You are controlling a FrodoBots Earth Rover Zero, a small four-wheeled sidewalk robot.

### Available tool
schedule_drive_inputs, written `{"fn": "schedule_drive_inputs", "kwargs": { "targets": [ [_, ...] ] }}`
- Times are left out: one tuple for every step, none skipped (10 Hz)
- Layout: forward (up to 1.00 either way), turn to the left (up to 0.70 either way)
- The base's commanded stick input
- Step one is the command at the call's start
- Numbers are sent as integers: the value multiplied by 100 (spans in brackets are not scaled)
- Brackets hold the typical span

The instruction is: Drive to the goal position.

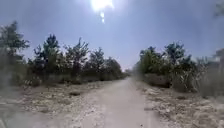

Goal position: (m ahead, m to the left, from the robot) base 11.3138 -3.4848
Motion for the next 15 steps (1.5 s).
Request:
{"fn": "schedule_drive_inputs", "kwargs": {
  "targets": [
    [70,0],
    [70,0],
    [70,0],
    [70,0],
    [70,0],
    [70,0],
    [70,0],
    [70,0],
    [70,0],
    [70,0],
    [70,0],
    [70,0],
    [70,-7],
    [70,-14],
    [70,-14]
  ]
}}
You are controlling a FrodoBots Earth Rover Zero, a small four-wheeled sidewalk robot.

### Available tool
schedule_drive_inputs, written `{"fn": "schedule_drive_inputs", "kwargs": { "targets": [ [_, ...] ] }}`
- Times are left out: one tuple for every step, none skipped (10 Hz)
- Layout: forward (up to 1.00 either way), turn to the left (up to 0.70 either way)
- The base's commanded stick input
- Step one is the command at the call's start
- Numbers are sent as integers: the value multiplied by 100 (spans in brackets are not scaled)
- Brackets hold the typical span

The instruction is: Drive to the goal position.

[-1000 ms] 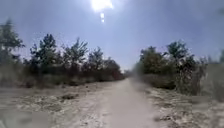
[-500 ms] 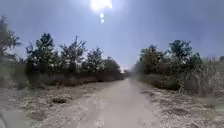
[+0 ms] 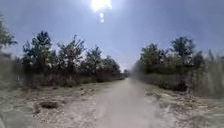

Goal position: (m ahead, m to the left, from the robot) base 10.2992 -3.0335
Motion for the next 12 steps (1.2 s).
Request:
{"fn": "schedule_drive_inputs", "kwargs": {
  "targets": [
    [70,-9],
    [70,0],
    [70,0],
    [70,0],
    [70,0],
    [70,0],
    [70,0],
    [70,0],
    [70,0],
    [70,0],
    [70,0],
    [70,0]
  ]
}}
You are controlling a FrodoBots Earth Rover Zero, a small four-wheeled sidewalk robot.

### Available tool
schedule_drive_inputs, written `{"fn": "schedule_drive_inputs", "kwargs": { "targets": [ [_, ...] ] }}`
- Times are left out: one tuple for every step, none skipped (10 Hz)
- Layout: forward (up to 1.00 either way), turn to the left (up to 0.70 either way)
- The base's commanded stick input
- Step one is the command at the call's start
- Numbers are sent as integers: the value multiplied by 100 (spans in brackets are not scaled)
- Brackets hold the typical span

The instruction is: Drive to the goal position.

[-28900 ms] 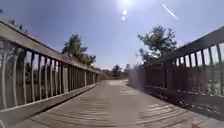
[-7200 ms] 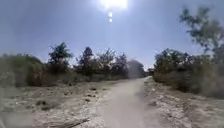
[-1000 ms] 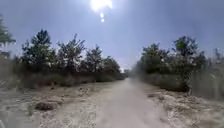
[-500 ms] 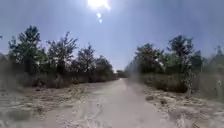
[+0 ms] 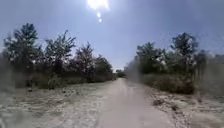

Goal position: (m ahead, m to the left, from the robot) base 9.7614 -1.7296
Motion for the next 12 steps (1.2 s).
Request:
{"fn": "schedule_drive_inputs", "kwargs": {
  "targets": [
    [70,0],
    [70,0],
    [70,0],
    [70,0],
    [70,0],
    [70,0],
    [70,0],
    [70,0],
    [70,0],
    [70,0],
    [70,0],
    [70,0]
  ]
}}
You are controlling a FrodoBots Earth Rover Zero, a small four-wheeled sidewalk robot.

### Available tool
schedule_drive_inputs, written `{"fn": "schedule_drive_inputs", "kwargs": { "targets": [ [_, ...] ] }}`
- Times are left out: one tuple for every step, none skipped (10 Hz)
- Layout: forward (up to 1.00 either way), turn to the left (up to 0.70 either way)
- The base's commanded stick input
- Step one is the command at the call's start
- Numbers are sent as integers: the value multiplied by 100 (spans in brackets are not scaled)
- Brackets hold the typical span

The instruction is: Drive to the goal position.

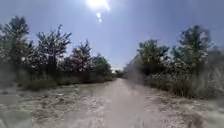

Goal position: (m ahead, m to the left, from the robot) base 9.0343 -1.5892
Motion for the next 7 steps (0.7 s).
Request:
{"fn": "schedule_drive_inputs", "kwargs": {
  "targets": [
    [70,0],
    [70,0],
    [70,0],
    [70,0],
    [70,0],
    [70,0],
    [70,0]
  ]
}}
